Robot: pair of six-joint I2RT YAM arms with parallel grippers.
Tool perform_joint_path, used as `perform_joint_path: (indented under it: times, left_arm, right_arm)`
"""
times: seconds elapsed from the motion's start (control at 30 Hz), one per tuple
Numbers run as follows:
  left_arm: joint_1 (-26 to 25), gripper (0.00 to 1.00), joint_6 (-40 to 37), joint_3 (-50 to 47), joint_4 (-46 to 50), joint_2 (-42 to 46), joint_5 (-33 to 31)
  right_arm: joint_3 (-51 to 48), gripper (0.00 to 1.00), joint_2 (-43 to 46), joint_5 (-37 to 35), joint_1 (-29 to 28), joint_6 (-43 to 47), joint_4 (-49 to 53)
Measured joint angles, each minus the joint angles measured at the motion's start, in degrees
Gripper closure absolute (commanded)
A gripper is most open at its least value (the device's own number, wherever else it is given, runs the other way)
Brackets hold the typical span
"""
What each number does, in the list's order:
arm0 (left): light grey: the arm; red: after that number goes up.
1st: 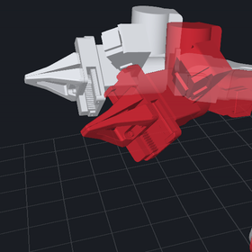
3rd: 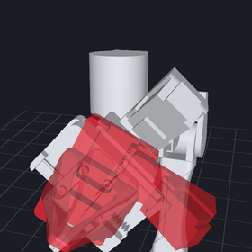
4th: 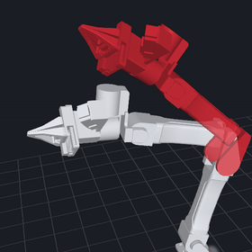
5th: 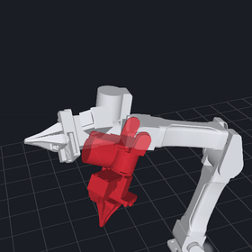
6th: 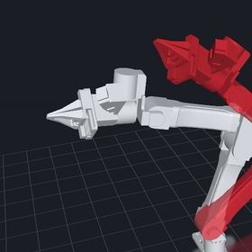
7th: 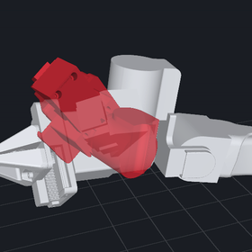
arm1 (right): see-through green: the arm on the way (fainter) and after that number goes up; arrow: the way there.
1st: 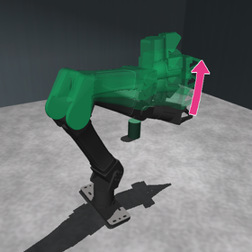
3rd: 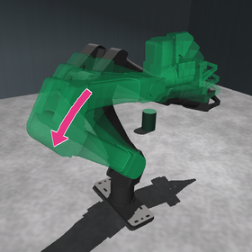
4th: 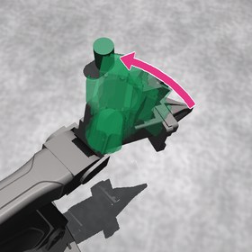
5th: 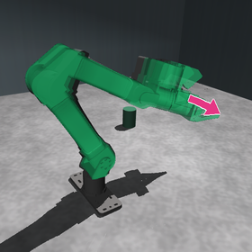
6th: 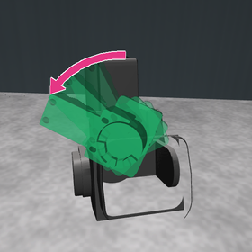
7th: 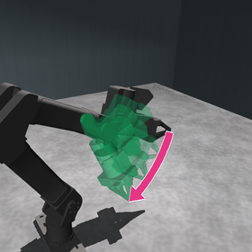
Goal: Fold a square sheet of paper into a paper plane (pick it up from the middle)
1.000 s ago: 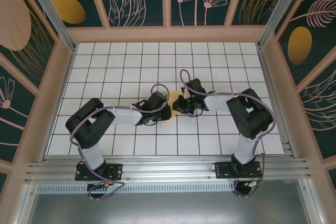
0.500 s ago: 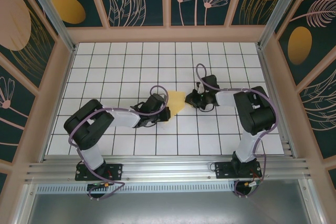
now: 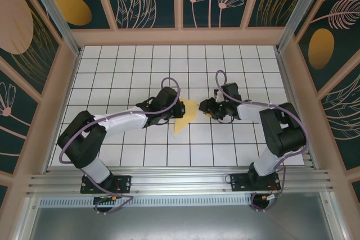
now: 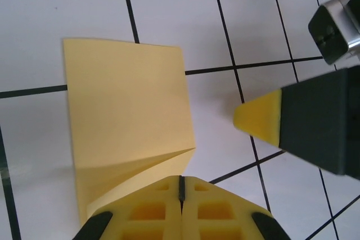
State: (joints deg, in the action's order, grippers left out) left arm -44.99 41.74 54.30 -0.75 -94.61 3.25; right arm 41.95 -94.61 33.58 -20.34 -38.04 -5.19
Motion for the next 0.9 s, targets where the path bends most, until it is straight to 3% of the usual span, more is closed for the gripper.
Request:
perform_joint_path:
  times: [0.9]
  left_arm:
    - [0.1, 1.00, -1.3, 0.1, 6.1, -8.6, -5.3]
  right_arm:
    - [0.0, 0.57, -2.4, 0.5, -5.3, -1.5, -0.6]
